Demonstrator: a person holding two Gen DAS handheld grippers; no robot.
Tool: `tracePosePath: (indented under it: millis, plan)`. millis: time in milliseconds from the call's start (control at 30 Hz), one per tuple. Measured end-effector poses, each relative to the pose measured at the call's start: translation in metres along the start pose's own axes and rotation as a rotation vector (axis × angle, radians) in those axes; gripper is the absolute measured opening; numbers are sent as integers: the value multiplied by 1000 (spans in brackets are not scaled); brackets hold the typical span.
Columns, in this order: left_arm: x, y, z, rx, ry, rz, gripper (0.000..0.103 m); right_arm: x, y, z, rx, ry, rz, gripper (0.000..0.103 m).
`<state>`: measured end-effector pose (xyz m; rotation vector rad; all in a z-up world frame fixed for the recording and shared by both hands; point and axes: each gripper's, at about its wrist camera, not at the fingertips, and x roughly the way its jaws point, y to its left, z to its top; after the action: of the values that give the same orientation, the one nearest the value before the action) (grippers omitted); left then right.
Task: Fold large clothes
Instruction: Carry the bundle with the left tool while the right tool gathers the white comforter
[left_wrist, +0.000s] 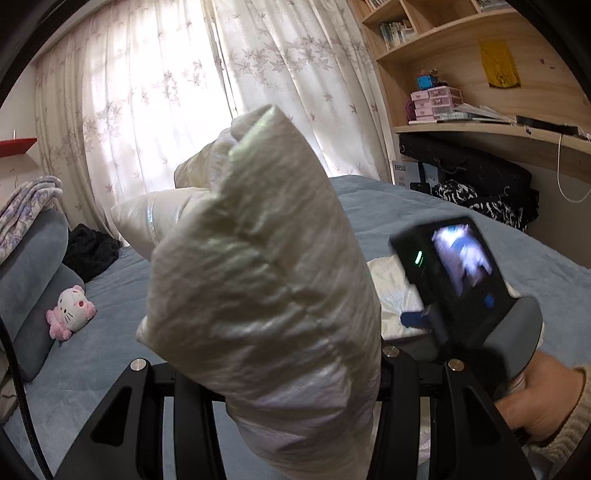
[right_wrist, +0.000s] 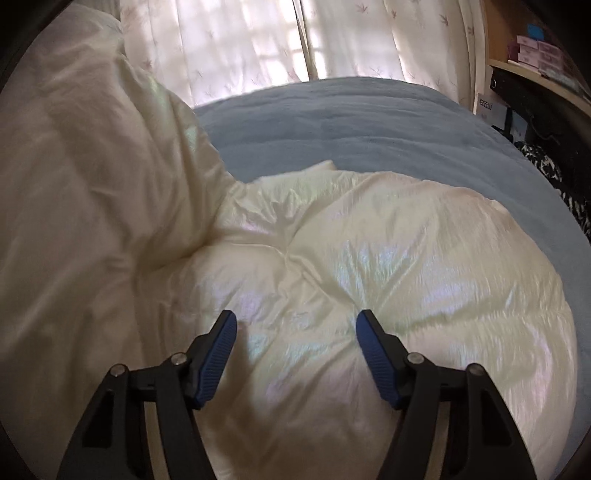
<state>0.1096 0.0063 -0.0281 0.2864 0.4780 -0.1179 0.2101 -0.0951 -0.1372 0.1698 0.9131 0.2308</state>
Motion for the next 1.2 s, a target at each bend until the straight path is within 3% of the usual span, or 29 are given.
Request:
tracePosePath:
  millis: [133,200,300,400,533,767,1067,1200]
  plan:
    - [-3,-2,0,19,5,2,45,1,-9,30,35,-38,30,63]
    - [-5,0,1,20,6,0,45,12,-9,48,33,-31,51,55]
    - [-6,1,-2,22,7,0,45,42,-8,81,33,18,120,33]
    - [-6,2,-4,19,8,-8,45,82,-4,102,32,100,172,23]
    - [-2,7,-5,15,11,-29,45,137,-1,104,43,227,220,21]
    - [10,8,-16,9,16,-60,45,176,-2,106,35,236,237,6]
    - [8,5,-15,36,15,-85,46,164,-11,102,99,212,263,5]
    - [7,2,-14,55,24,-84,46,119,-41,98,219,172,342,9]
